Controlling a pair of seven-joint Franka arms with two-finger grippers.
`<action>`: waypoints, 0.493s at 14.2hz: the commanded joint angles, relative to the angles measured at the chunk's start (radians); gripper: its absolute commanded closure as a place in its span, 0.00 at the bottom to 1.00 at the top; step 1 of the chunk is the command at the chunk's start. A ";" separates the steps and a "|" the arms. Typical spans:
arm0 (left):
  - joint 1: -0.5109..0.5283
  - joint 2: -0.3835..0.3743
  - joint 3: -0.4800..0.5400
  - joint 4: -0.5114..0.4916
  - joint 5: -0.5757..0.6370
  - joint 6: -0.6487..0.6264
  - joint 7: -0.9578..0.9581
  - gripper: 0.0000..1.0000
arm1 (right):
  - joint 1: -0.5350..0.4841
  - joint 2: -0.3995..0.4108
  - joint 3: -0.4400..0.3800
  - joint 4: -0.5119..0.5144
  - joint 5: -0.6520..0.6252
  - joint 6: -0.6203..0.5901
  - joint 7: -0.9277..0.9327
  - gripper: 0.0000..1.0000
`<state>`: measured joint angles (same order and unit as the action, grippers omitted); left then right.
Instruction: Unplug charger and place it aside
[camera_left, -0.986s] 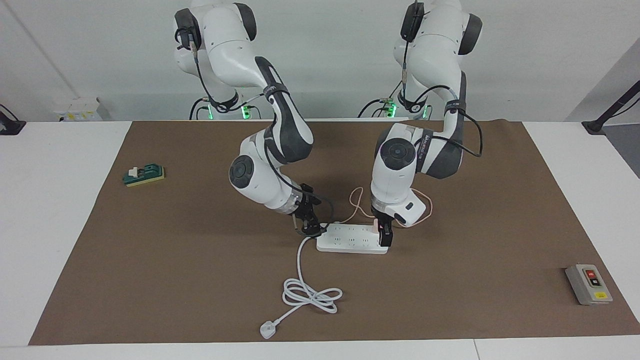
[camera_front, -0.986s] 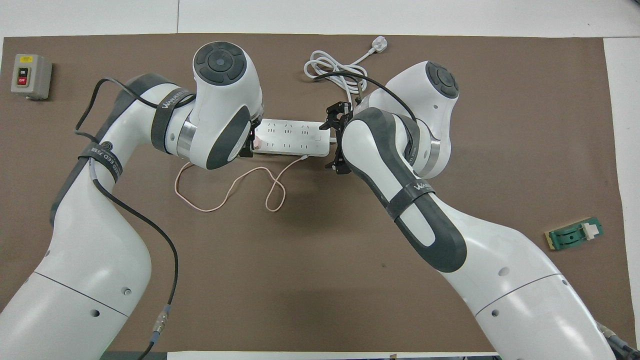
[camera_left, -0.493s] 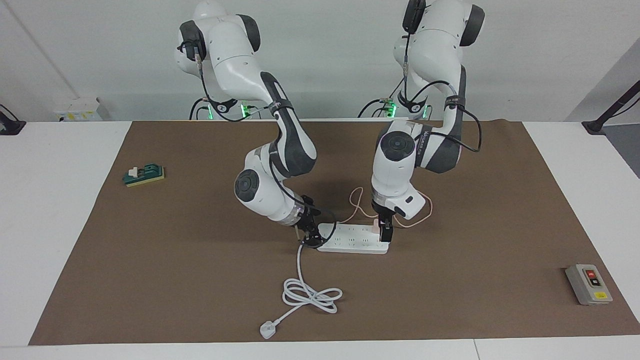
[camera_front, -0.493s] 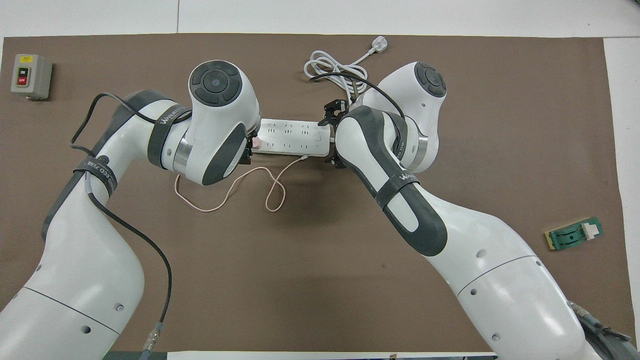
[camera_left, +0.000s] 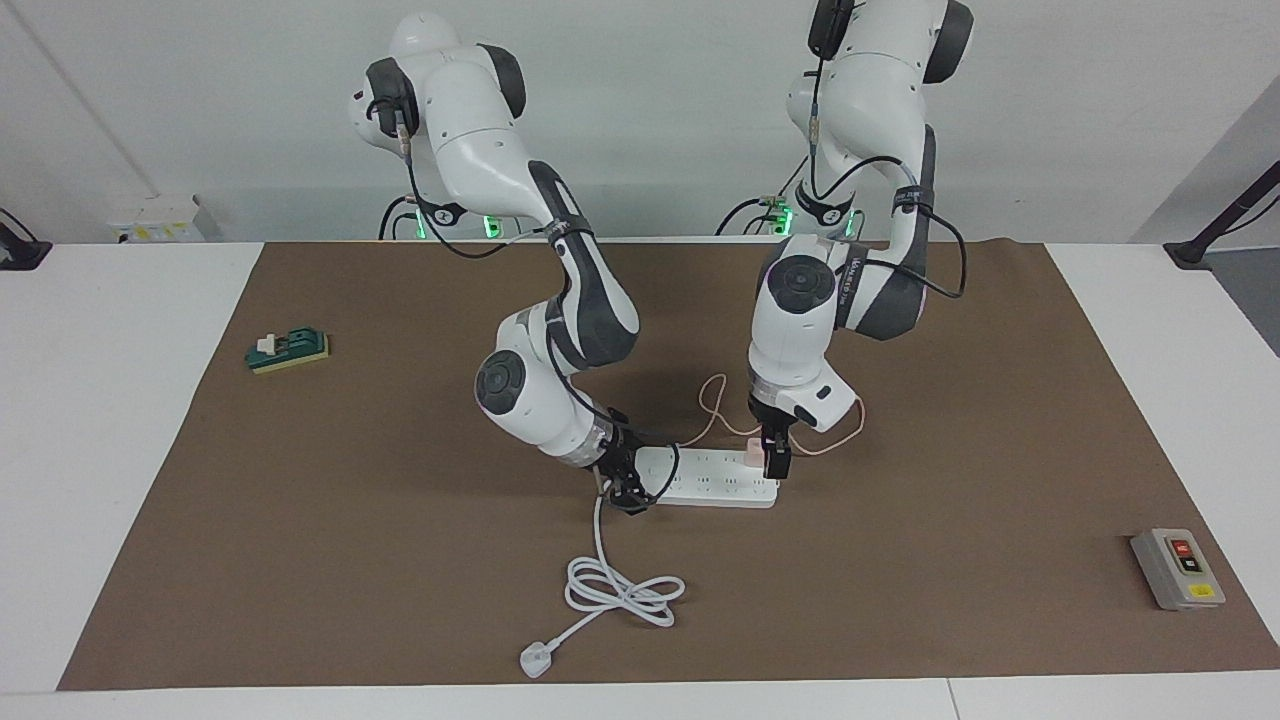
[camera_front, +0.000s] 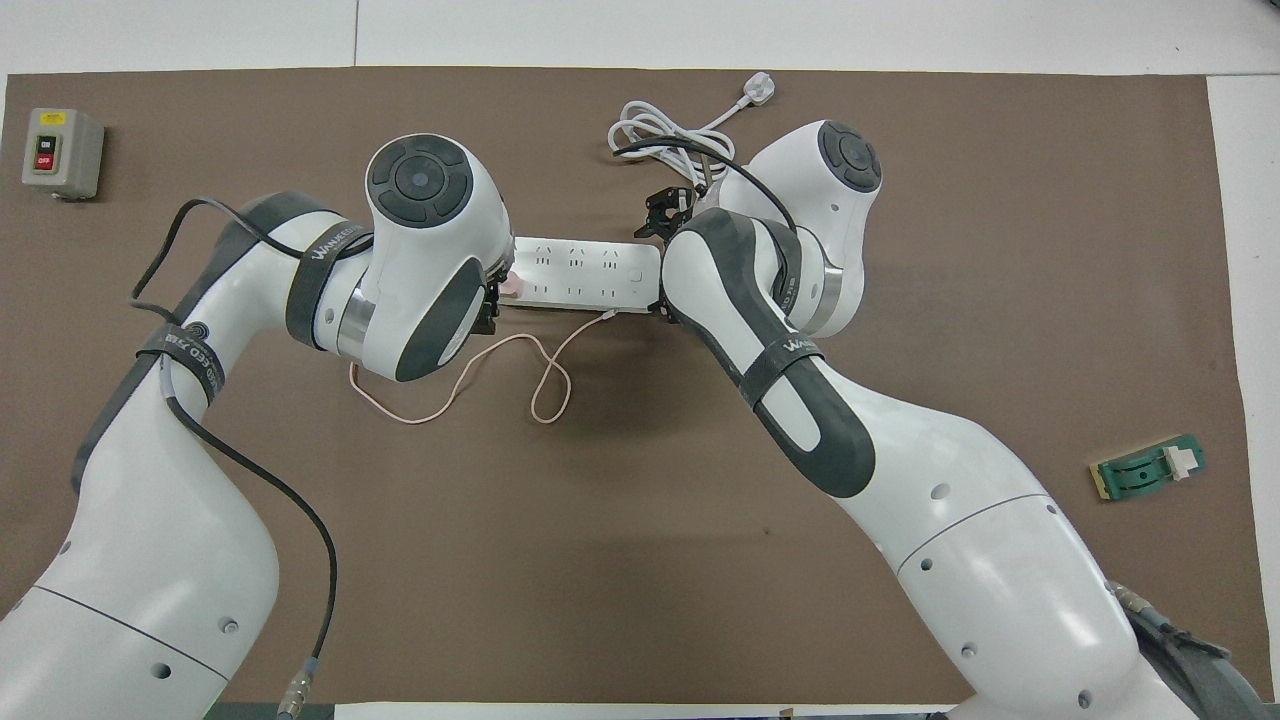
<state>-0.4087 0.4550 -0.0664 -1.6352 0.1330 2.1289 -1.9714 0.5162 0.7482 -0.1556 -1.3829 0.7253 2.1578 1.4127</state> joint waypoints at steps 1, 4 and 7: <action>0.016 -0.022 0.000 -0.041 0.016 0.037 -0.004 0.00 | -0.008 0.043 0.004 0.048 0.008 0.033 -0.017 0.00; 0.027 -0.021 -0.003 -0.043 0.011 0.046 0.008 0.00 | -0.007 0.046 0.019 0.050 0.011 0.037 -0.012 0.00; 0.036 -0.019 -0.004 -0.043 0.003 0.052 0.016 0.00 | -0.008 0.046 0.031 0.073 0.011 0.018 0.012 0.00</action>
<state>-0.3859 0.4550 -0.0649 -1.6438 0.1330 2.1525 -1.9677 0.5167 0.7498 -0.1459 -1.3804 0.7265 2.1583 1.4127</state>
